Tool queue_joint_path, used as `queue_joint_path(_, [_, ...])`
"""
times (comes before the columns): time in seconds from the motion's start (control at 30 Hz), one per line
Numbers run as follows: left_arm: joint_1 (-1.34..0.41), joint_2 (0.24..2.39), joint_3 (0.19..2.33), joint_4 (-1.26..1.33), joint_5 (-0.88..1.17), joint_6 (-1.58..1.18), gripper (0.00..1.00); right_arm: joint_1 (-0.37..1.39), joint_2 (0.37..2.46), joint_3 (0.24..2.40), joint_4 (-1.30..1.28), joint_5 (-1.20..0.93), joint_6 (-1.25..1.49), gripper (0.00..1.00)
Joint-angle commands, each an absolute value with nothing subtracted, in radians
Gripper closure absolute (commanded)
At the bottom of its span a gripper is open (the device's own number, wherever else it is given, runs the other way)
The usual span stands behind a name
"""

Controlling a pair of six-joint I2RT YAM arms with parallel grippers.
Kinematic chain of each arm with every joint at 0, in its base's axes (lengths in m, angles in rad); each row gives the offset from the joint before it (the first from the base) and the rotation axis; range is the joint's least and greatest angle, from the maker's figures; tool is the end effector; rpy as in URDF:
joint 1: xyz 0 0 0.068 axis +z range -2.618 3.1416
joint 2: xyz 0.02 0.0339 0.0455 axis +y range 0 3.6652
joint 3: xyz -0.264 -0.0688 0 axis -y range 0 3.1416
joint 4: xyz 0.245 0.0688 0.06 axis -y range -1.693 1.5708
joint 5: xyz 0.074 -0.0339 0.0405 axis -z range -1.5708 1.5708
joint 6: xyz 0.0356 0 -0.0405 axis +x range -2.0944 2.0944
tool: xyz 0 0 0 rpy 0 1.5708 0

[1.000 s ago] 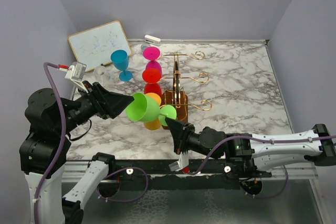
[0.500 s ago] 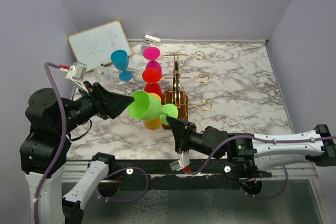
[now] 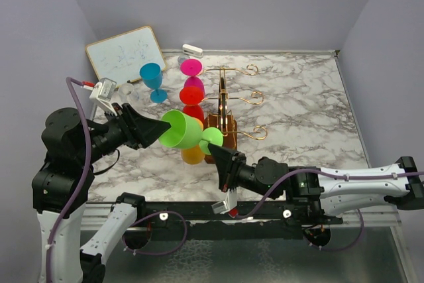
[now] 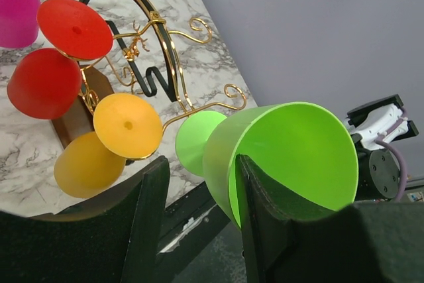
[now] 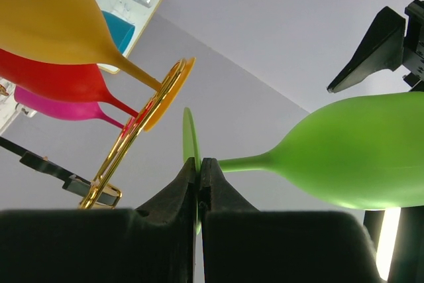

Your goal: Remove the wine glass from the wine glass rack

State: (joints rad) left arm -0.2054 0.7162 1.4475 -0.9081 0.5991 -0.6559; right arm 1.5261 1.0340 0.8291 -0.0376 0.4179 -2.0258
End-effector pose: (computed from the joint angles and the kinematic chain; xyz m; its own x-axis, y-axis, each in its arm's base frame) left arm 0.0595 -0.0329 0.4769 -0.5706 -0.3956 -0.7197 0.4592 0.5729 -0.6790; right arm 0.0252 0.2396 0.3237 0.8090 -0.2848 0.5141 0.3839 -0.4064 -0.8291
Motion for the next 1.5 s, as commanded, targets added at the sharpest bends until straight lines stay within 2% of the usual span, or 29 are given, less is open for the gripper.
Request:
queue_joint_path(0.0, [-0.212, 0.718, 1.425, -0.887, 0.622, -0.653, 0.56, 1.536, 1.036, 0.858, -0.003, 0.441, -2.08, 0.99])
queue_joint_path(0.17, [-0.211, 0.713, 1.404, -0.878, 0.632, -0.653, 0.72, 1.536, 1.034, 0.856, 0.014, 0.442, -2.079, 0.99])
queue_joint_path(0.2, [-0.211, 0.713, 1.402, -0.878, 0.633, -0.653, 0.77, 1.536, 1.034, 0.856, 0.018, 0.443, -2.079, 0.99])
queue_joint_path(0.27, [-0.211, 0.714, 1.401, -0.878, 0.634, -0.65, 0.97, 1.536, 1.035, 0.856, 0.03, 0.446, -2.077, 0.98])
queue_joint_path(0.3, [-0.211, 0.714, 1.403, -0.881, 0.628, -0.65, 1.0, 1.536, 1.032, 0.855, 0.036, 0.448, -2.076, 0.96])
queue_joint_path(0.37, [-0.212, 0.713, 1.409, -0.889, 0.614, -0.645, 1.0, 1.536, 1.026, 0.852, 0.049, 0.451, -2.07, 0.91])
queue_joint_path(0.5, [-0.211, 0.71, 1.437, -0.908, 0.55, -0.637, 1.0, 1.536, 1.002, 0.84, 0.068, 0.465, -2.046, 0.71])
queue_joint_path(0.63, [-0.211, 0.716, 1.515, -0.901, 0.443, -0.635, 1.0, 1.536, 0.968, 0.82, 0.068, 0.487, -2.007, 0.63])
queue_joint_path(0.8, [-0.211, 0.744, 1.649, -0.822, 0.301, -0.633, 1.0, 1.536, 0.938, 0.796, 0.077, 0.524, -1.968, 0.59])
queue_joint_path(0.97, [-0.211, 0.82, 1.729, -0.82, 0.098, -0.558, 1.0, 1.536, 0.945, 0.807, 0.202, 0.578, -1.88, 0.57])
queue_joint_path(1.1, [-0.212, 0.922, 1.72, -0.81, -0.024, -0.472, 1.0, 1.534, 1.007, 0.88, 0.387, 0.663, -1.743, 0.54])
queue_joint_path(1.2, [-0.211, 1.014, 1.708, -0.817, -0.121, -0.397, 1.0, 1.532, 1.07, 1.028, 0.465, 0.745, -1.587, 0.53])
queue_joint_path(1.33, [-0.21, 1.101, 1.701, -0.839, -0.282, -0.348, 1.0, 1.516, 1.142, 1.232, 0.488, 0.863, -1.416, 0.6])
queue_joint_path(1.47, [-0.187, 1.126, 1.682, -0.792, -0.39, -0.341, 1.0, 1.487, 1.158, 1.305, 0.551, 0.939, -1.312, 0.65])
